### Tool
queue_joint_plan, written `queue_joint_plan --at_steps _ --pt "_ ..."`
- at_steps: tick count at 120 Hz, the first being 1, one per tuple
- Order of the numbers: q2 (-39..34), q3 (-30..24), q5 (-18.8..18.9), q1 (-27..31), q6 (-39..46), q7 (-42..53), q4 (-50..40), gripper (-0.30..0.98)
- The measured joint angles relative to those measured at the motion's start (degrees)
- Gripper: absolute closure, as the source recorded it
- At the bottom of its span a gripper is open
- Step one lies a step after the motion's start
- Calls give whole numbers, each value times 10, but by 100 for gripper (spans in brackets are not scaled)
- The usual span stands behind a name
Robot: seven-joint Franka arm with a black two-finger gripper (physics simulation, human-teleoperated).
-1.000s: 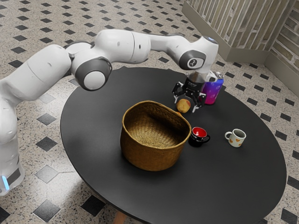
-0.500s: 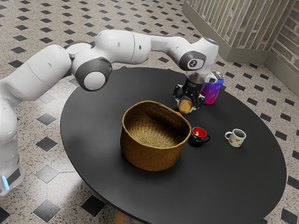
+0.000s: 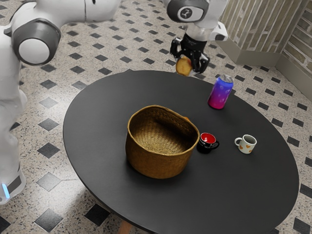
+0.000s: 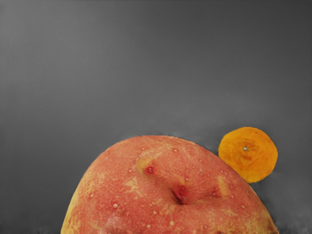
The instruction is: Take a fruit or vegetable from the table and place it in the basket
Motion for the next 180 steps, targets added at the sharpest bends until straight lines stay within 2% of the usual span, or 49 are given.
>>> queue_joint_plan --at_steps 16,40,66,81,100,118,150,168,180 --pt "-36 30 -8 -34 -25 -7 -75 43" --pt "-112 21 -23 -25 -47 -14 -173 40" --pt "-180 -53 -51 -27 -75 -27 -237 41" --pt "-177 -62 -59 -4 -83 -33 -242 41" --pt "-148 -59 -67 -6 -85 -39 -235 40" --pt "-112 -55 -64 58 -80 -40 -231 41" --pt "-113 -48 -60 128 -70 -34 -276 40" --pt "-116 -51 -53 129 -54 -27 -279 41" --pt "-148 -57 -61 91 -55 -23 -308 41"
